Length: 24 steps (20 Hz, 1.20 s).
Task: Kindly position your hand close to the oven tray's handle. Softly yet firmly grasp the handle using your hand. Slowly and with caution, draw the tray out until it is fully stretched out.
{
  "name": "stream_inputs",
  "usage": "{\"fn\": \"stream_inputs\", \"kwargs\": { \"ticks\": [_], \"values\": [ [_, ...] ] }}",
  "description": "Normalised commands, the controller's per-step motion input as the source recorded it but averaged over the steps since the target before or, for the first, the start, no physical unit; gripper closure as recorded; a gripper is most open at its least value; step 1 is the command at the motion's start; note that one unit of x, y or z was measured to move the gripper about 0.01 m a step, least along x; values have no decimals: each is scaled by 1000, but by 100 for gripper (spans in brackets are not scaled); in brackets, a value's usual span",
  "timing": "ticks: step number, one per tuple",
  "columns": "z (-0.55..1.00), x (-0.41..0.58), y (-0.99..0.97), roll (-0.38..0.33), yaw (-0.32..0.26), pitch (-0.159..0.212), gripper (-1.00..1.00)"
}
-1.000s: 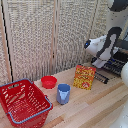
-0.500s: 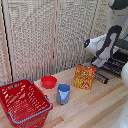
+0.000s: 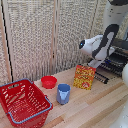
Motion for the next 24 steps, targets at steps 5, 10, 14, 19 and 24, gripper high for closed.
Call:
{"fn": "stream_inputs", "kwargs": {
  "ticks": [5,10,14,19,24],
  "values": [
    [-183,98,808,-107,-80,0,100],
    [-25,119,309,-111,-40,4,100],
    [9,116,65,-66,0,15,-100],
    [39,130,91,-52,0,31,-100],
    [64,110,35,-25,17,43,-100]
  ]
}}
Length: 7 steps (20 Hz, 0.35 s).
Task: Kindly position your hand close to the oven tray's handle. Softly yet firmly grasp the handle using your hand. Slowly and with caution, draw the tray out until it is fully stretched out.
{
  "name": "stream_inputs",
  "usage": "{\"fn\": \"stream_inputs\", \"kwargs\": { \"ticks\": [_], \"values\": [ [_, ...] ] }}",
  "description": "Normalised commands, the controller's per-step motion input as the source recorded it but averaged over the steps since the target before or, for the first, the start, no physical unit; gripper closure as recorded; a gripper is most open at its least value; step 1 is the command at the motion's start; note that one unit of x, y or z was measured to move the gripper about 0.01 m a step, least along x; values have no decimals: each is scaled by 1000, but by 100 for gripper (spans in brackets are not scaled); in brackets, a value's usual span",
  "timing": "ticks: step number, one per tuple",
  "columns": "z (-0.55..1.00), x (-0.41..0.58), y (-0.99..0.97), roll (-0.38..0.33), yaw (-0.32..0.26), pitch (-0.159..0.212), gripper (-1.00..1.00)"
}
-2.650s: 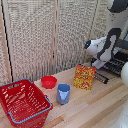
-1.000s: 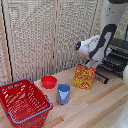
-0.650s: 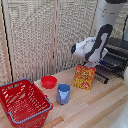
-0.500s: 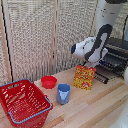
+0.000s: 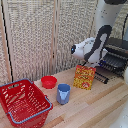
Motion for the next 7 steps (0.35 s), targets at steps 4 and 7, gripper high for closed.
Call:
{"fn": "stream_inputs", "kwargs": {
  "ticks": [4,7],
  "values": [
    [341,200,114,-20,-25,51,-100],
    [463,183,78,-26,-89,73,-100]
  ]
}}
